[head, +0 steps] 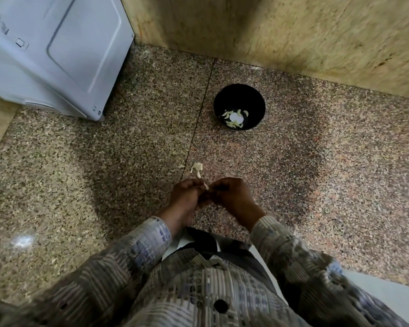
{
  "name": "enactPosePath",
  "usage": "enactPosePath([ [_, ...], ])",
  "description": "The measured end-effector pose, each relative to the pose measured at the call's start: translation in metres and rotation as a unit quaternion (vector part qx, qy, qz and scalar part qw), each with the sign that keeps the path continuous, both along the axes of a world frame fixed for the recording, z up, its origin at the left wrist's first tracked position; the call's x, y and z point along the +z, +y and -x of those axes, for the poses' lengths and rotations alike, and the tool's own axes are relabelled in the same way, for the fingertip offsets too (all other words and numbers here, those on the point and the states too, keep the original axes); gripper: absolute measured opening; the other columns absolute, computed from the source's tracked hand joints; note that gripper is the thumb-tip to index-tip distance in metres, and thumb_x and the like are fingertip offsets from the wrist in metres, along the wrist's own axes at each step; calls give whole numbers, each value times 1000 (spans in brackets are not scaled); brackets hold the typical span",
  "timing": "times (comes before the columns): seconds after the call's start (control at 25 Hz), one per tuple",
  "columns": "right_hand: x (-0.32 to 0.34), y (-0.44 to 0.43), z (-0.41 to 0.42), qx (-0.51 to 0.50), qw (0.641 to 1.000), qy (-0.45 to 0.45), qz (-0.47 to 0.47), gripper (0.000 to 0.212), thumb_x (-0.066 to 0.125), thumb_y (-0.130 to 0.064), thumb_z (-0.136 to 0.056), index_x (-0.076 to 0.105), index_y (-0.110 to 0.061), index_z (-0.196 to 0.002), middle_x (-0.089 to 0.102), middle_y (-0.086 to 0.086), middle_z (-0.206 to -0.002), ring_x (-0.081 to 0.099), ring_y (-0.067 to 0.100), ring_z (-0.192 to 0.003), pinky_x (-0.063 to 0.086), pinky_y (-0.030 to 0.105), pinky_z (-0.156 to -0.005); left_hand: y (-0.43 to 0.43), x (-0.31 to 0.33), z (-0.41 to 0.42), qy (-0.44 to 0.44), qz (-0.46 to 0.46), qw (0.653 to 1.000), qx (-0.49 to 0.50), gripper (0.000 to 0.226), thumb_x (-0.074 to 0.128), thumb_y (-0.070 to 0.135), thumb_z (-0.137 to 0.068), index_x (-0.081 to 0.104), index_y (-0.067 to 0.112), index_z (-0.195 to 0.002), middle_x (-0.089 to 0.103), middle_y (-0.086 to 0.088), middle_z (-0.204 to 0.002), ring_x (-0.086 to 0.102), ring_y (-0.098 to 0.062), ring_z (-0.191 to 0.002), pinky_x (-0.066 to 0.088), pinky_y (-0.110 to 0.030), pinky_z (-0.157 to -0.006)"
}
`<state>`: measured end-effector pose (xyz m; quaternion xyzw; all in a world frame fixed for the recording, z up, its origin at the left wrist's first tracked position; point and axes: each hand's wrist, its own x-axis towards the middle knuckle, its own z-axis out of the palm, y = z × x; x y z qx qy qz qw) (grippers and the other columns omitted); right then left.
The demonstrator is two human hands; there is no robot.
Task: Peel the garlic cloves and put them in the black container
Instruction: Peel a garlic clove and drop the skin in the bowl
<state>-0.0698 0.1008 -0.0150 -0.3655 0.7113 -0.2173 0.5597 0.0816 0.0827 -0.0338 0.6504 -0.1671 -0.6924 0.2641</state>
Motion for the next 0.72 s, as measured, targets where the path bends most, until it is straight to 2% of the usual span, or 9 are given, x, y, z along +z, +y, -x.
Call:
enactPosePath([
  [0.08, -7, 5, 17, -2, 998, 56, 1, 9, 84, -18, -83, 78, -24, -81, 77, -1, -73, 75, 20, -73, 64, 39, -71, 6, 0, 18, -30, 24, 998, -48, 14, 64, -1, -93, 72, 10, -97, 78, -16, -93, 77, -29, -82, 64, -43, -75],
  [0.12, -9, 6, 26, 12, 996, 83, 7, 10, 82, -18, -85, 78, -26, -79, 76, -1, -73, 74, 19, -72, 62, 36, -71, 7, 0, 23, -81, 75, 987, -113, 11, 68, 5, -91, 74, 14, -94, 78, -12, -90, 77, -25, -80, 65, -41, -75],
  [0.16, -9, 6, 35, 36, 993, 111, 17, 12, 80, -18, -87, 77, -27, -79, 76, -2, -74, 73, 17, -73, 59, 32, -70, 4, -2, 24, -156, 157, 951, -214, 7, 72, 12, -90, 76, 18, -91, 78, -5, -87, 77, -18, -79, 64, -36, -76],
  [0.24, -8, 3, 48, 88, 981, 168, 50, 15, 74, -17, -91, 75, -29, -81, 75, -5, -79, 70, 14, -74, 55, 28, -70, -4, 1, 28, -282, 304, 820, -394, 8, 71, 20, -91, 79, 19, -93, 78, 3, -88, 73, -10, -81, 59, -26, -79],
  [0.28, -8, 2, 53, 107, 973, 192, 66, 15, 70, -17, -93, 74, -27, -83, 75, -3, -82, 70, 15, -76, 54, 28, -71, -9, 1, 33, -310, 351, 769, -434, 9, 70, 20, -91, 79, 18, -93, 78, 2, -88, 72, -12, -83, 57, -26, -79],
  [0.36, -9, 0, 61, 134, 963, 217, 88, 13, 66, -18, -96, 75, -21, -88, 74, 1, -85, 69, 20, -77, 54, 31, -71, -17, 1, 42, -339, 403, 701, -481, 10, 66, 18, -90, 76, 16, -91, 75, -4, -87, 71, -22, -84, 57, -32, -78],
  [0.44, -11, -3, 68, 148, 962, 214, 81, 11, 69, -20, -95, 78, -19, -88, 73, 0, -85, 68, 18, -78, 56, 31, -74, -19, -4, 51, -362, 425, 650, -517, 8, 64, 19, -87, 71, 16, -90, 70, -6, -89, 68, -27, -85, 56, -37, -75],
  [0.52, -12, -9, 71, 131, 970, 196, 59, 8, 75, -21, -92, 80, -20, -86, 75, -2, -84, 70, 14, -78, 57, 29, -79, -18, -9, 52, -379, 425, 631, -527, 10, 62, 21, -87, 69, 16, -92, 67, -5, -92, 65, -28, -84, 56, -39, -72],
  [0.72, -12, -25, 74, 93, 975, 202, 4, 10, 84, -20, -83, 80, -25, -75, 78, -4, -81, 73, 10, -76, 61, 27, -80, -22, -13, 54, -373, 424, 638, -523, 12, 64, 21, -86, 74, 14, -88, 68, -8, -88, 66, -30, -84, 53, -36, -75],
])
